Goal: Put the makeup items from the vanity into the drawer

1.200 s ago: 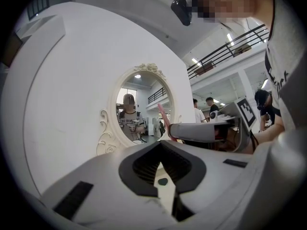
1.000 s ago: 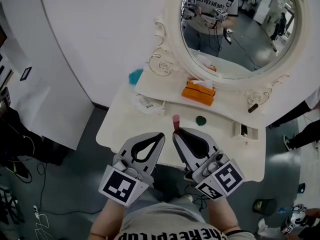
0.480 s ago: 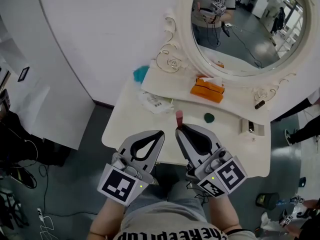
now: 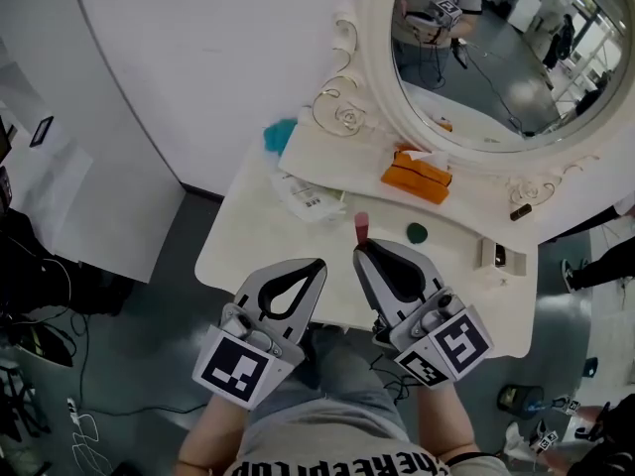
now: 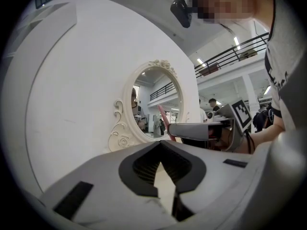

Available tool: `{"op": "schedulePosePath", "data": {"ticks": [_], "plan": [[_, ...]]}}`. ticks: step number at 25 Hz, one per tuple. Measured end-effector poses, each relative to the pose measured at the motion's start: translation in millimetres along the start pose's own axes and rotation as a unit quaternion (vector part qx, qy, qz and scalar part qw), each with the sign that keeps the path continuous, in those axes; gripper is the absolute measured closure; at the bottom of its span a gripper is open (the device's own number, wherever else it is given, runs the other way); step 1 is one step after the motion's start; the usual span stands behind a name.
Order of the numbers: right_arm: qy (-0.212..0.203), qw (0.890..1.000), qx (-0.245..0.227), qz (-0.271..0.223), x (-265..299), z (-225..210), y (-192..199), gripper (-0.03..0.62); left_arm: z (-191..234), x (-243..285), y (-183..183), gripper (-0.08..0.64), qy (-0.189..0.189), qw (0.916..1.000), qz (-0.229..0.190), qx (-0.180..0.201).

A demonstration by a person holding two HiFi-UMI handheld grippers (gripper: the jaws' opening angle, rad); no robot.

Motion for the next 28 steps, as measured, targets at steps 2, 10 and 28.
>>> {"op": "schedulePosePath", "data": {"ticks": [2,10,28], "plan": [[-0.008,1.000,0.000,0.005,8,-5,1,0.534,7,3,-1,0.546,-0.010,1.0000,0.001,-0.002],[-0.044,0.999,-0.009,0.026,45,-24,6,0.534,34,16,-5,0.546,-0.047,0.9989,-0.001,-0.008],[-0.104,0.988,-0.042,0.102,124,-57,49,0.534,98,30,-1,0.546,-0.126,0.9914,0.006,-0.036]]}}
Point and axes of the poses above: the fingertips, and each gripper's own axes: x forward along the fingers, z to its left, y out of its underside, the point moved 1 cm from there along -x, backward along the fingers, and after that the axes turned 4 degrees about y, right-handed, at the moved point
